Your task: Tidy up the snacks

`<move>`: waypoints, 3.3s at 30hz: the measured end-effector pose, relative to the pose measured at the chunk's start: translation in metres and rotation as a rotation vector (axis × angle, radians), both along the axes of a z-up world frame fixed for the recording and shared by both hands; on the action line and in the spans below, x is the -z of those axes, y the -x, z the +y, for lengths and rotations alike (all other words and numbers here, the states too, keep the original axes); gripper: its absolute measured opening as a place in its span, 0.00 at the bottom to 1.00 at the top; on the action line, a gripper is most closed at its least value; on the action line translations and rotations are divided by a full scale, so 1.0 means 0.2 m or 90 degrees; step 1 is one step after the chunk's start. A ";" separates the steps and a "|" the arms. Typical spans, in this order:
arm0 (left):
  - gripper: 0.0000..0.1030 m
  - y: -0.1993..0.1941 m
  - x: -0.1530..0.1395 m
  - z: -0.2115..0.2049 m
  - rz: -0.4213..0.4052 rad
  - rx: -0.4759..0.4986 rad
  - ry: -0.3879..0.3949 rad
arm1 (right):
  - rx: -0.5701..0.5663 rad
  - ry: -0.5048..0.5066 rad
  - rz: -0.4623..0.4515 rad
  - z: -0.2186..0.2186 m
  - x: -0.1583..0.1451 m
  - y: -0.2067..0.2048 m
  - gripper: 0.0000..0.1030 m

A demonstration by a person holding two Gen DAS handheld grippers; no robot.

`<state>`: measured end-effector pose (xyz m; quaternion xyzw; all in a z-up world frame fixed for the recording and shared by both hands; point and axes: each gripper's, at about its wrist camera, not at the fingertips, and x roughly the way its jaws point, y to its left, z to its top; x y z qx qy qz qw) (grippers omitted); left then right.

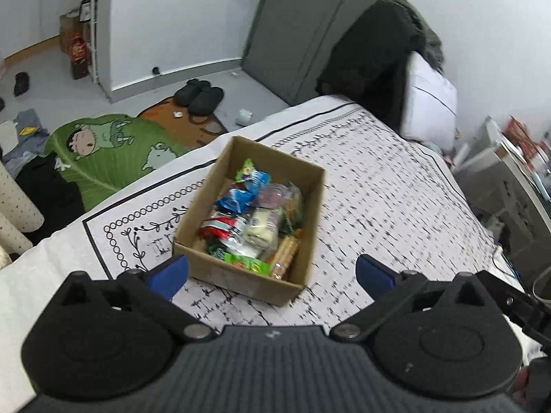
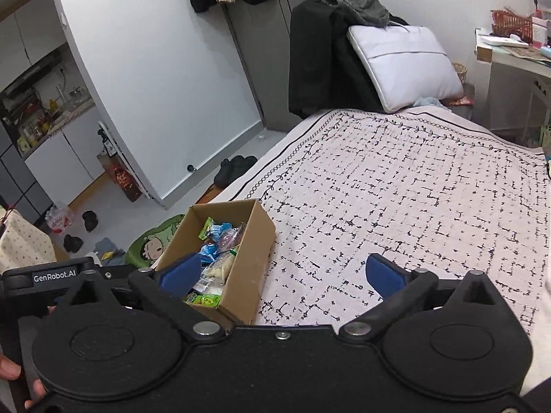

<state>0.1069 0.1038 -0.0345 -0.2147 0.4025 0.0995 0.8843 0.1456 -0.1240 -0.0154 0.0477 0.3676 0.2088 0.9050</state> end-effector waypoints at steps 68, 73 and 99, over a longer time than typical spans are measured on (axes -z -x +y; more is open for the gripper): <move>1.00 0.58 -0.26 -0.14 -0.091 0.070 -0.064 | -0.069 0.008 -0.074 -0.18 -0.25 0.55 1.00; 1.00 0.58 -0.24 -0.15 -0.087 0.075 -0.067 | -0.070 0.011 -0.069 -0.17 -0.25 0.55 1.00; 1.00 0.61 -0.26 -0.18 -0.091 0.106 -0.105 | -0.072 0.016 -0.058 -0.15 -0.24 0.55 1.00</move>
